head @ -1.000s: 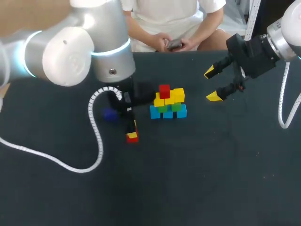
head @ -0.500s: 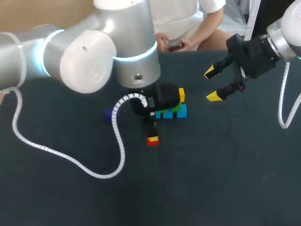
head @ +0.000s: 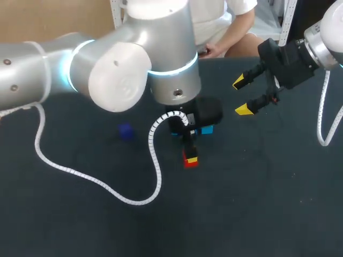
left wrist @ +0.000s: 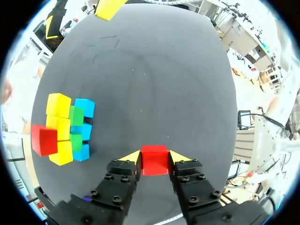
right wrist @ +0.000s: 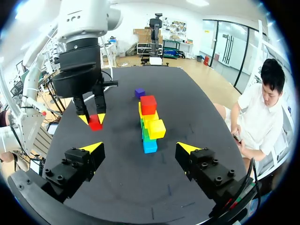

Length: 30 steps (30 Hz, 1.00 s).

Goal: Place the blue cubes, place green cubes on the blue cubes, place the yellow cubes on the green cubes, then place the red cubes on the yellow cubes, and place purple cube on the red cubes.

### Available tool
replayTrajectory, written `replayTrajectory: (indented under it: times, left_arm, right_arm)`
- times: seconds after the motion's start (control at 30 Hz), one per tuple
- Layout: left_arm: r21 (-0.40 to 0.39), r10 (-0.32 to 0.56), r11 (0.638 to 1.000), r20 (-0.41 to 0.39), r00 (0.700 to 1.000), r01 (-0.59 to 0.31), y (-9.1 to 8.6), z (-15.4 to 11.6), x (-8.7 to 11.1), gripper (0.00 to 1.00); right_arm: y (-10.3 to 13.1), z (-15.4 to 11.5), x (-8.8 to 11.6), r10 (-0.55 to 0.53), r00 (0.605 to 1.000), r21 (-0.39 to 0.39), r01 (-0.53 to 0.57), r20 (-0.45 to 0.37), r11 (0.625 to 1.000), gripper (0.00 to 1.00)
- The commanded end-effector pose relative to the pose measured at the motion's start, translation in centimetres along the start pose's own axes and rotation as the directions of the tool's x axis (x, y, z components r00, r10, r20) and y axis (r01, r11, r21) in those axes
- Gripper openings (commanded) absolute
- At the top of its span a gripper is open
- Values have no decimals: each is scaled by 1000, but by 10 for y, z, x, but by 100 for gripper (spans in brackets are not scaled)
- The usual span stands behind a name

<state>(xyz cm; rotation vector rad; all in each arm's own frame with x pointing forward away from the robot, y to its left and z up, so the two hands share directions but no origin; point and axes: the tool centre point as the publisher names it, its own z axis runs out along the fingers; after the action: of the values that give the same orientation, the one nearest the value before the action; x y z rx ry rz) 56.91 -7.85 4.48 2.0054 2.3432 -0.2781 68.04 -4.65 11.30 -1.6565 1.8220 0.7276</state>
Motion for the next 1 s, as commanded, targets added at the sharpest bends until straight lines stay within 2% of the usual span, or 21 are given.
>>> replayTrajectory:
  times: [0.03, 0.33, 0.6, 0.67, 0.83, 0.87, 0.97, 1.0]
  left_arm:
    - [0, -7, 1000, 1, 1000, 7, -3, 4, -8, 0]
    - [14, 1, 1000, 15, 1000, -1, -8, 14, -23, 0]
    - [21, -14, 1000, 12, 1000, 14, -6, 18, -15, 0]
    - [22, -25, 999, 41, 999, 24, -6, 19, -13, 0]
    - [29, -33, 999, 54, 998, 32, -6, 23, -12, 0]
    - [30, -33, 999, 54, 998, 31, -6, 24, -13, 1]
    - [35, -25, 999, 51, 998, 23, -7, 27, -14, 19]
    - [38, -21, 999, 49, 999, 19, -7, 27, -14, 22]
  right_arm:
    - [1, 0, 0, 0, 1000, 3, 0, 1, 1000, 100]
    - [1, 0, 0, 0, 1000, 3, 0, 1, 1000, 100]
    - [1, 0, 0, 0, 1000, 3, 0, 1, 1000, 100]
    - [1, 0, 0, 0, 1000, 3, 0, 1, 1000, 100]
    - [1, 0, 0, 0, 1000, 3, 0, 1, 1000, 100]
    - [1, 0, 0, 0, 1000, 3, 0, 1, 1000, 100]
    - [1, 0, 0, 0, 1000, 3, 0, 1, 1000, 100]
    - [1, 0, 0, 0, 1000, 3, 0, 1, 1000, 100]
